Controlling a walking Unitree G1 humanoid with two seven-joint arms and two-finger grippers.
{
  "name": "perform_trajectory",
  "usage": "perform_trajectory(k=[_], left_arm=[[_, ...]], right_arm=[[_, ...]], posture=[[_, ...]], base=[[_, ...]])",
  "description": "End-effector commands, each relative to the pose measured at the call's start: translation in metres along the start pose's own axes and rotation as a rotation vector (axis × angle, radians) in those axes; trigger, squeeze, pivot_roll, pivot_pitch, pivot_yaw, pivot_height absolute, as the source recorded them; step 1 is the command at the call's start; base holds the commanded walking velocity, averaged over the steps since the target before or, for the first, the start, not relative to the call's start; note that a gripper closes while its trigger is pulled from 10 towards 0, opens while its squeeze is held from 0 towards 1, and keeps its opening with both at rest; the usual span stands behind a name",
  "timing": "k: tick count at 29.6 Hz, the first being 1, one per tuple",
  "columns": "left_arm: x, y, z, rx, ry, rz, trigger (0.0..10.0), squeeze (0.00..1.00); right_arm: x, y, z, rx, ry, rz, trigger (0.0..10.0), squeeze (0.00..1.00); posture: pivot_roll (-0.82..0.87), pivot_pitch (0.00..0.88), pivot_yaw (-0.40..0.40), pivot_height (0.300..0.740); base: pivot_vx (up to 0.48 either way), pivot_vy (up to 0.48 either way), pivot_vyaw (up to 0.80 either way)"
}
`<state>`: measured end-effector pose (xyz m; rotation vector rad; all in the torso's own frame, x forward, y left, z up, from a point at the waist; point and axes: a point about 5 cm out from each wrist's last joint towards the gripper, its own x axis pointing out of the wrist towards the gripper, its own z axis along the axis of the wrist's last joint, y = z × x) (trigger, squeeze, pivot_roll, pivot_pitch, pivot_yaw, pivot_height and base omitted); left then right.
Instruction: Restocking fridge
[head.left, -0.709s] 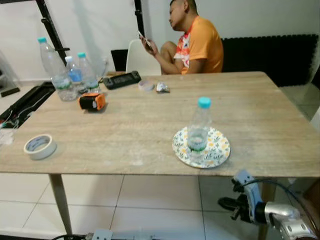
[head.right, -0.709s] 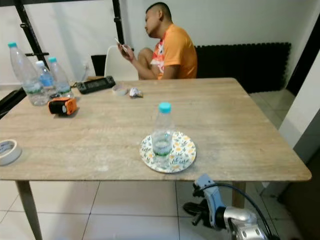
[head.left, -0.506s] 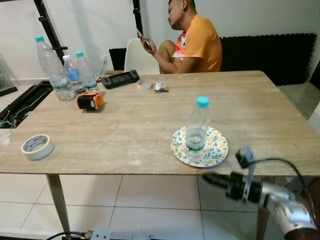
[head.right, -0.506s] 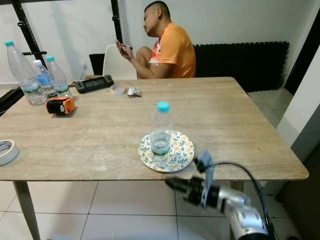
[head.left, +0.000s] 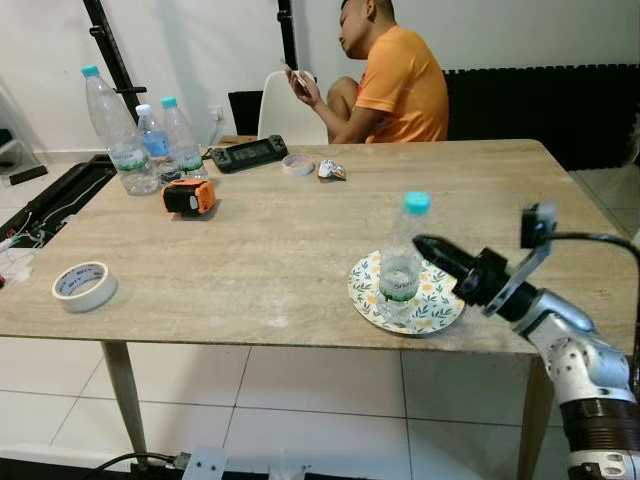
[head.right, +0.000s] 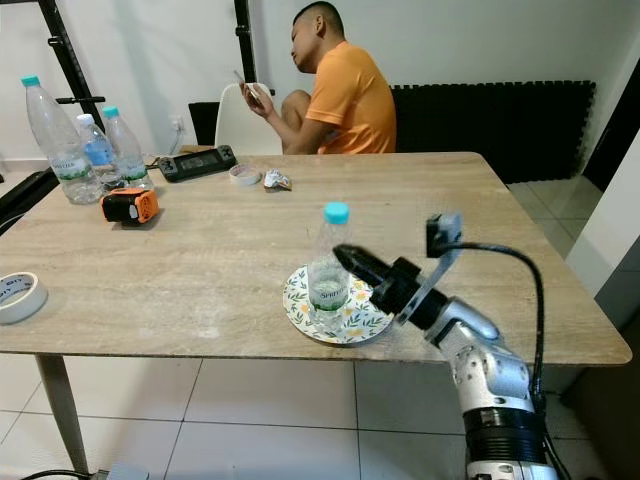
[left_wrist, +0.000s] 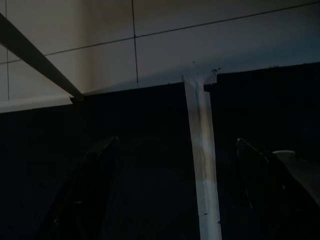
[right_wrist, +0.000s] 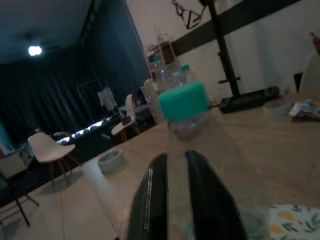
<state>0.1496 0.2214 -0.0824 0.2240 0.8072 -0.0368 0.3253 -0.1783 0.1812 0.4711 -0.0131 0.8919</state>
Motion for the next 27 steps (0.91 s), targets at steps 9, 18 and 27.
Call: perform_trajectory(k=[9,18,27], left_arm=[[-0.006,0.004,-0.009,0.017,0.005,0.004,10.0,0.0],[-0.003,0.009,-0.003,0.017,-0.016,0.024,10.0,0.0],[-0.001,0.006,0.004,-0.004,-0.049,0.02,10.0,0.0]], right_arm=[[-0.012,-0.002,-0.022,0.076,0.047,-0.049,10.0,1.0],[-0.006,-0.016,-0.029,-0.021,0.058,-0.225,10.0,1.0],[-0.007,-0.015,-0.016,-0.106,0.008,-0.225,10.0,1.0]], posture=[[-0.13,0.037,0.031,0.74],[-0.12,0.035,0.03,0.74],[-0.13,0.036,0.035,0.74]], base=[[0.0,0.0,0.0],[0.0,0.0,0.0],[0.0,0.0,0.0]])
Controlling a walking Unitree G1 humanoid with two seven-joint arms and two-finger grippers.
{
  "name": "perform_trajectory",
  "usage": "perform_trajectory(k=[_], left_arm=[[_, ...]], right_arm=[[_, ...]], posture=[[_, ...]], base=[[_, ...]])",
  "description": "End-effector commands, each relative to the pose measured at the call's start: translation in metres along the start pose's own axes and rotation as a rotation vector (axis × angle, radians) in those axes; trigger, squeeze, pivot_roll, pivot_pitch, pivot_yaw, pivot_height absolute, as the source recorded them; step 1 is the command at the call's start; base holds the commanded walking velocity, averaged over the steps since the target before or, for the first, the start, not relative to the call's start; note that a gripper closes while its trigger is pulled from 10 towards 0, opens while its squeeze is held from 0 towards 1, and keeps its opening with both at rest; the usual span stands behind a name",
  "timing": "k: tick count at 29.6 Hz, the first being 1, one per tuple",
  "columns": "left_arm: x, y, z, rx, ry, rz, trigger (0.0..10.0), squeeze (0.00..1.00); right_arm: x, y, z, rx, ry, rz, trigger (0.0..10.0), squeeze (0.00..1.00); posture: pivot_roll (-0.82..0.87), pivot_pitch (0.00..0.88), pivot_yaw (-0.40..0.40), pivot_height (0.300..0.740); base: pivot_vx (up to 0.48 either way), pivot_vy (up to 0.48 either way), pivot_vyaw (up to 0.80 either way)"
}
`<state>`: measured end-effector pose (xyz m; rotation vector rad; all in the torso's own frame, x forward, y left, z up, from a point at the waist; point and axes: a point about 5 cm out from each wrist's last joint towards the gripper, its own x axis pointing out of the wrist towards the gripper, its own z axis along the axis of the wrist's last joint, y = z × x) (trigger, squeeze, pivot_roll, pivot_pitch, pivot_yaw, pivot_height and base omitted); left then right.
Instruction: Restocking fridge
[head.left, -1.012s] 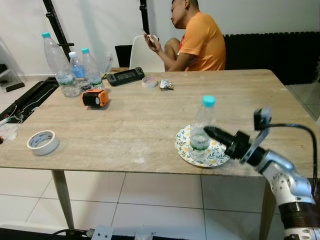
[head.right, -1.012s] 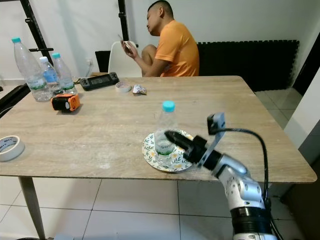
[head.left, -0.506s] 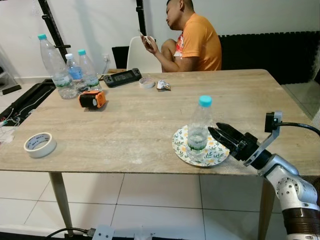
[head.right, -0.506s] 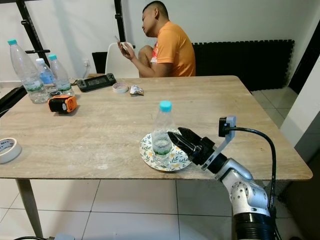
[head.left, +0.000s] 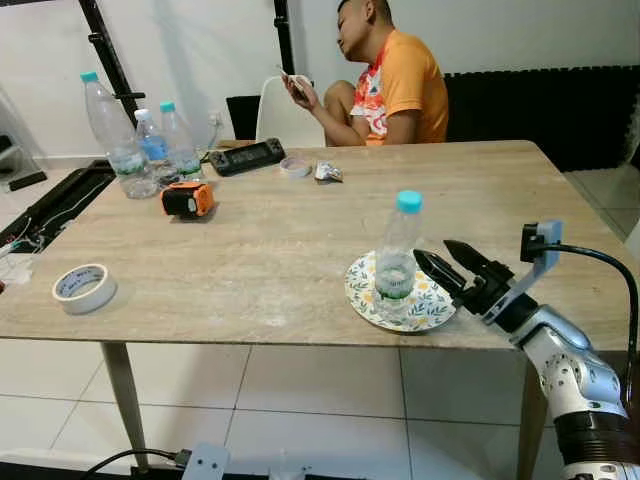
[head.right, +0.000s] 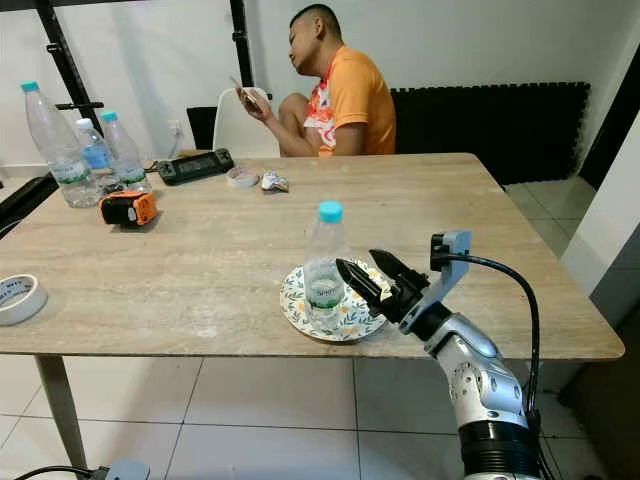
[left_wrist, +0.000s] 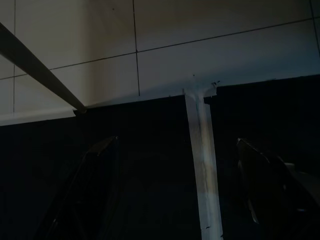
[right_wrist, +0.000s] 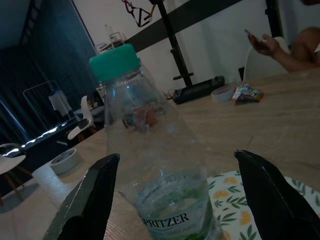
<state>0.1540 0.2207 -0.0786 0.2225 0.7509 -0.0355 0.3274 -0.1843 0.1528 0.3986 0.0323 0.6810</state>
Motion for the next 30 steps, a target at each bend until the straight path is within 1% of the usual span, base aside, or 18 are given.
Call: perform_trajectory(k=[1,3,4,5,6,7,11,15,17,20,22,26,30], left_arm=[[-0.001,0.005,-0.002,-0.001,0.007,0.013,10.0,0.0],[-0.001,0.004,-0.002,-0.004,0.006,0.003,10.0,0.0],[-0.001,0.004,-0.002,-0.004,0.006,0.003,10.0,0.0],[-0.001,0.003,-0.002,-0.003,0.008,-0.004,10.0,0.0],[-0.001,0.001,-0.003,0.001,0.013,-0.013,10.0,0.0],[-0.001,-0.001,-0.004,0.01,0.023,-0.029,10.0,0.0],[0.001,-0.005,-0.002,0.027,0.035,-0.06,10.0,0.0],[0.004,-0.01,0.001,0.049,0.044,-0.099,10.0,0.0],[0.006,-0.013,0.004,0.044,0.04,-0.102,10.0,0.0],[0.006,-0.014,0.005,0.036,0.037,-0.098,10.0,0.0],[0.007,-0.017,0.006,0.026,0.039,-0.094,10.0,0.0],[0.007,-0.018,0.006,0.022,0.042,-0.1,10.0,0.0],[0.008,-0.018,0.006,0.023,0.052,-0.111,10.0,0.0]], right_arm=[[0.002,0.001,0.007,-0.045,-0.019,-0.009,10.0,1.0],[0.003,0.0,0.01,-0.083,-0.022,-0.036,10.0,1.0],[0.003,0.0,0.01,-0.083,-0.022,-0.036,10.0,1.0],[0.004,-0.001,0.01,-0.094,-0.027,-0.048,10.0,0.81],[0.005,-0.002,0.011,-0.109,-0.032,-0.066,10.0,0.11],[0.006,-0.004,0.013,-0.121,-0.039,-0.08,10.0,0.0],[0.009,-0.006,0.017,-0.131,-0.039,-0.082,10.0,0.0],[0.012,-0.003,0.019,-0.164,-0.025,-0.036,10.0,0.0],[0.013,-0.002,0.022,-0.2,-0.021,-0.027,10.0,0.0],[0.013,-0.001,0.024,-0.225,-0.018,-0.027,10.0,0.0],[0.014,-0.003,0.026,-0.239,-0.03,-0.047,10.0,0.0],[0.015,-0.004,0.027,-0.227,-0.042,-0.053,10.0,0.0],[0.022,0.002,0.024,-0.222,-0.024,-0.018,10.0,0.0]], posture=[[-0.13,0.036,0.035,0.74],[-0.13,0.037,0.036,0.74],[-0.13,0.037,0.036,0.74],[-0.13,0.03,0.034,0.74],[-0.13,0.032,0.026,0.74],[-0.13,0.029,0.023,0.74],[-0.13,0.017,0.016,0.74],[-0.12,0.0,0.015,0.74],[-0.12,0.0,0.014,0.74],[-0.12,0.0,0.013,0.74],[-0.12,0.0,0.011,0.74],[-0.12,0.0,0.011,0.74],[-0.12,0.0,0.016,0.74]], base=[[0.0,0.0,0.0],[0.0,0.0,0.0],[0.0,0.0,0.0],[0.0,0.0,0.0],[0.0,0.0,0.0],[0.0,0.0,0.0],[0.0,0.0,0.0],[0.0,0.0,0.0],[0.0,0.0,0.0],[0.0,0.0,0.0],[0.0,0.0,0.0],[0.0,0.0,0.0],[0.0,0.0,0.0]])
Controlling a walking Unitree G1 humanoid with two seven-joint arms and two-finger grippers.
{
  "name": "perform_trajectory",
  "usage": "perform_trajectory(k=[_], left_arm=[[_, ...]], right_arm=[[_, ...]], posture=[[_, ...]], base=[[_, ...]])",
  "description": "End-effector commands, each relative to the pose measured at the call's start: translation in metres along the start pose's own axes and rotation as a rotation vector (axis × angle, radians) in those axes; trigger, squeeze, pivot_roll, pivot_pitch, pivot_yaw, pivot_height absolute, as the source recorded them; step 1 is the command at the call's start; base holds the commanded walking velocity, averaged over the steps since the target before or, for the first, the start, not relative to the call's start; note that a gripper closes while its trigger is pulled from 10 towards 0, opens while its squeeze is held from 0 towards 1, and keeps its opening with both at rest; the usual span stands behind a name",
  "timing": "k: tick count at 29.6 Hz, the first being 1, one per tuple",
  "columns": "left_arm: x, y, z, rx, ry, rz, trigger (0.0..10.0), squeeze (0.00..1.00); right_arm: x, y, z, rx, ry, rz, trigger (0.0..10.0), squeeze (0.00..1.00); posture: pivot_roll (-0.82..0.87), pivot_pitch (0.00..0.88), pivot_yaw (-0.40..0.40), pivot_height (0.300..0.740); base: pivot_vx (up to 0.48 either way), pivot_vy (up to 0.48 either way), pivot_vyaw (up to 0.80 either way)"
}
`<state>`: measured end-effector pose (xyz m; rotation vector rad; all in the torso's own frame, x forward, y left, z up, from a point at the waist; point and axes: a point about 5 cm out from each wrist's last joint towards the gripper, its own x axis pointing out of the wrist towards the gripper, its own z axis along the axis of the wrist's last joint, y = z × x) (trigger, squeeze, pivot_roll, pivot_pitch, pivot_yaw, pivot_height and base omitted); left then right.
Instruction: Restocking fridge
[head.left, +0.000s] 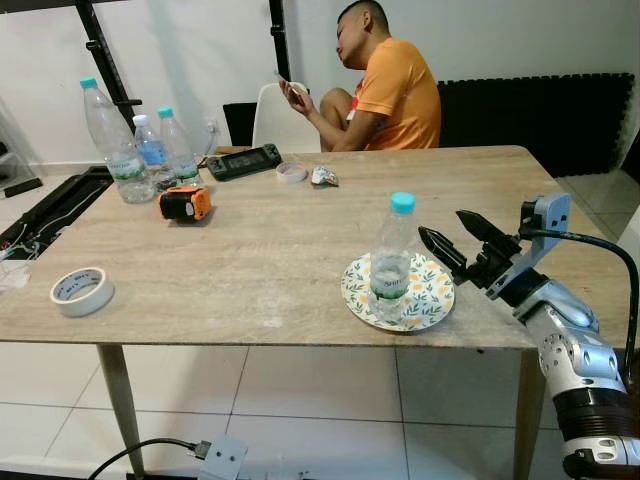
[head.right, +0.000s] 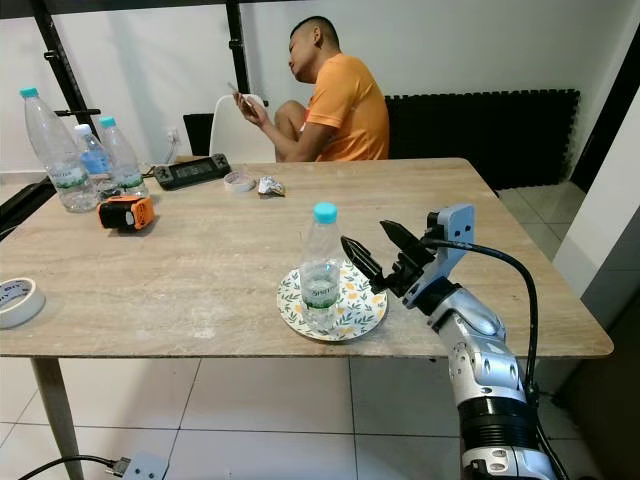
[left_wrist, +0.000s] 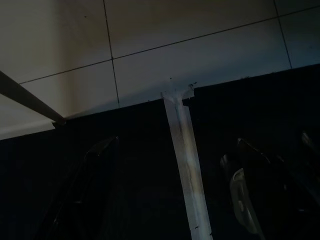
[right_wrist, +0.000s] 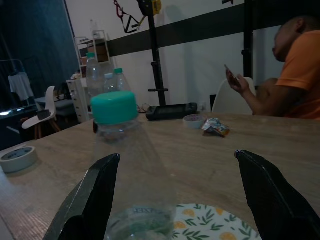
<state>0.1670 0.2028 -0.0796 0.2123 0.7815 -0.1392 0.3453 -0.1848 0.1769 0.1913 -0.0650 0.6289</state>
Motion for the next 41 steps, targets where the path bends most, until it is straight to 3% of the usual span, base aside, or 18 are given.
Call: perform_trajectory(k=[1,8,14,26,27,29,30,32,41], left_arm=[[-0.001,-0.002,-0.006,-0.007,0.031,-0.012,10.0,0.0],[-0.001,-0.001,-0.004,0.01,0.026,0.008,10.0,0.0],[-0.001,0.0,-0.002,0.009,-0.004,0.03,10.0,0.0],[-0.003,-0.001,-0.004,0.008,-0.011,0.023,10.0,0.0],[0.002,0.005,0.008,0.006,-0.032,0.028,10.0,0.0],[0.002,0.005,0.008,0.006,-0.032,0.028,10.0,0.0],[0.008,0.015,0.027,0.004,-0.066,0.034,10.0,0.0],[0.01,0.019,0.032,0.005,-0.078,0.034,10.0,0.0],[0.008,0.021,0.032,0.01,-0.085,0.023,10.0,0.0]], right_arm=[[0.006,0.004,0.0,0.004,0.004,0.025,10.0,0.0],[0.016,0.017,-0.003,0.068,0.025,0.109,10.0,0.0],[0.026,0.025,-0.004,0.068,0.06,0.171,10.0,0.0],[0.037,0.017,-0.003,0.052,0.069,0.082,10.0,0.0],[0.038,0.016,-0.001,0.053,0.065,0.069,10.0,0.0],[0.038,0.016,-0.001,0.053,0.065,0.069,10.0,0.0],[0.04,0.015,0.001,0.053,0.061,0.061,10.0,0.0],[0.041,0.015,0.002,0.052,0.06,0.06,10.0,0.0],[0.046,0.014,0.004,0.06,0.057,0.04,10.0,0.0]], posture=[[-0.12,0.0,0.016,0.74],[-0.12,0.002,0.002,0.74],[-0.12,0.007,-0.001,0.74],[-0.11,0.04,-0.01,0.74],[-0.11,0.052,-0.012,0.74],[-0.11,0.052,-0.012,0.74],[-0.11,0.069,-0.012,0.74],[-0.11,0.079,-0.009,0.74],[-0.11,0.102,-0.003,0.74]], base=[[0.0,0.0,0.0],[0.0,0.0,0.0],[0.0,0.0,0.0],[0.0,0.0,0.0],[0.0,0.0,0.0],[0.0,0.0,0.0],[0.0,0.0,0.0],[0.0,0.0,0.0],[0.0,0.0,0.0]])
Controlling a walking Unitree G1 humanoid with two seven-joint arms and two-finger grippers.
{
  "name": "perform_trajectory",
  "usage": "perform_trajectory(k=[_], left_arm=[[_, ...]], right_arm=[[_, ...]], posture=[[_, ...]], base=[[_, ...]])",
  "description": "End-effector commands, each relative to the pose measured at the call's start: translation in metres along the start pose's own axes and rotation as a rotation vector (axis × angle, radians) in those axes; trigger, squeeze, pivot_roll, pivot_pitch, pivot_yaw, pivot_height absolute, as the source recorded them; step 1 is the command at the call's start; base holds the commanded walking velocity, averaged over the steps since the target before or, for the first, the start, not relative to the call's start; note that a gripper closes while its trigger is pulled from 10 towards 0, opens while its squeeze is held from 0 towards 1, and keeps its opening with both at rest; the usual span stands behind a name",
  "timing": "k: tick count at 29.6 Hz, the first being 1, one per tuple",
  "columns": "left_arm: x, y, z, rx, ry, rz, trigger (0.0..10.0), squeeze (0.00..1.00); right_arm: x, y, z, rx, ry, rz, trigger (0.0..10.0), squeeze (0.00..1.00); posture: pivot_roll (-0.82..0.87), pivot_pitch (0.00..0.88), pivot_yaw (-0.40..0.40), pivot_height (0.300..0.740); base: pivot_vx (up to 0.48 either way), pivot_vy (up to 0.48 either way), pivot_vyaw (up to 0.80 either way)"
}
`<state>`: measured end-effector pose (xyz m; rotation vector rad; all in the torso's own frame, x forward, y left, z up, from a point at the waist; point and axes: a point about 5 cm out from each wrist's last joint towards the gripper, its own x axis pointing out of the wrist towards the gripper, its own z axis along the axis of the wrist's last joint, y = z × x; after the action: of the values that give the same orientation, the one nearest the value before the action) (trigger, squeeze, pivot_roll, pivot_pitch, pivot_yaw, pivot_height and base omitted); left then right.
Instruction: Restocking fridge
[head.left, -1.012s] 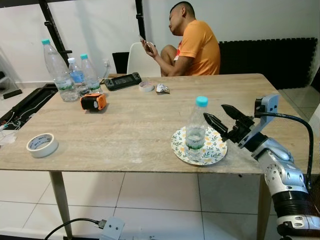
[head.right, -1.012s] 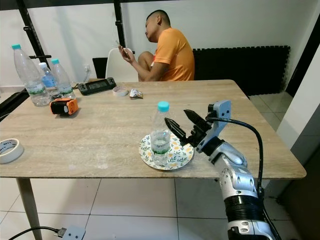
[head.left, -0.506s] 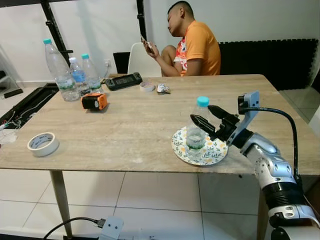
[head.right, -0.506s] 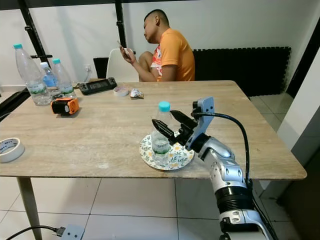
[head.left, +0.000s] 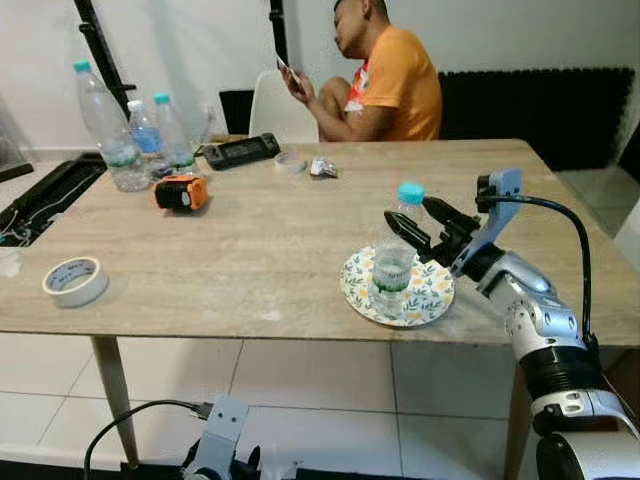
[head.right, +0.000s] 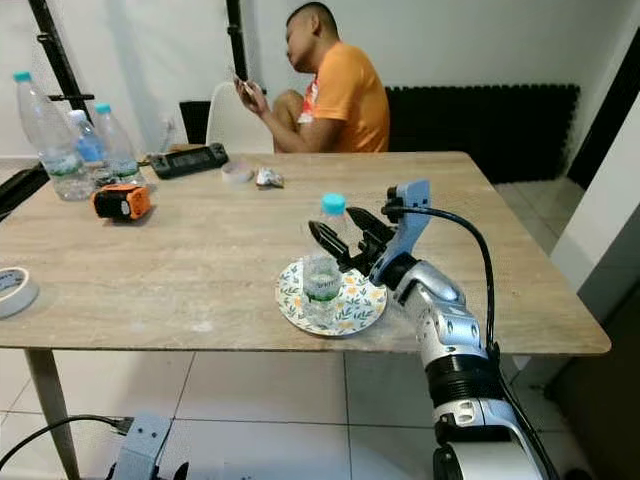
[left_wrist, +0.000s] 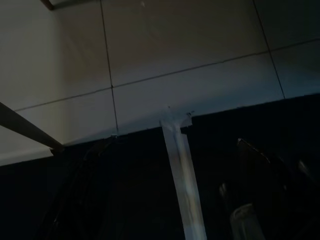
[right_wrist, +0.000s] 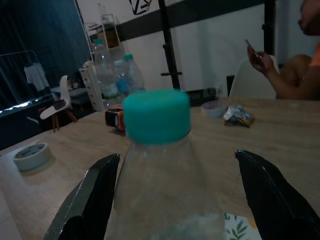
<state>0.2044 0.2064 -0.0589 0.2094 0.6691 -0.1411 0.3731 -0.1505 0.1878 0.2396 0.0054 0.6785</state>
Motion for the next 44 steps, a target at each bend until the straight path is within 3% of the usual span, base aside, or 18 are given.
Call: perform_trajectory(k=[1,10,26,44], left_arm=[[-0.004,0.007,-0.007,0.009,0.023,0.01,10.0,0.0],[-0.004,0.003,-0.007,0.01,0.018,0.0,10.0,0.0],[-0.004,0.003,-0.009,-0.001,0.035,0.008,10.0,0.0],[-0.002,0.008,-0.006,-0.021,0.046,0.034,10.0,0.0]], right_arm=[[0.004,0.001,0.0,-0.007,0.006,-0.007,10.0,0.0],[0.01,-0.004,0.003,-0.009,0.031,-0.041,10.0,0.0],[0.023,0.003,0.016,-0.058,0.023,0.005,10.0,0.0],[0.026,0.003,0.015,-0.106,0.107,0.008,10.0,0.0]], posture=[[-0.11,0.105,-0.001,0.74],[-0.12,0.113,0.003,0.74],[-0.11,0.102,-0.008,0.74],[-0.11,0.091,-0.005,0.74]], base=[[0.0,0.0,0.0],[0.0,0.0,0.0],[0.0,0.0,0.0],[0.0,0.0,0.0]])
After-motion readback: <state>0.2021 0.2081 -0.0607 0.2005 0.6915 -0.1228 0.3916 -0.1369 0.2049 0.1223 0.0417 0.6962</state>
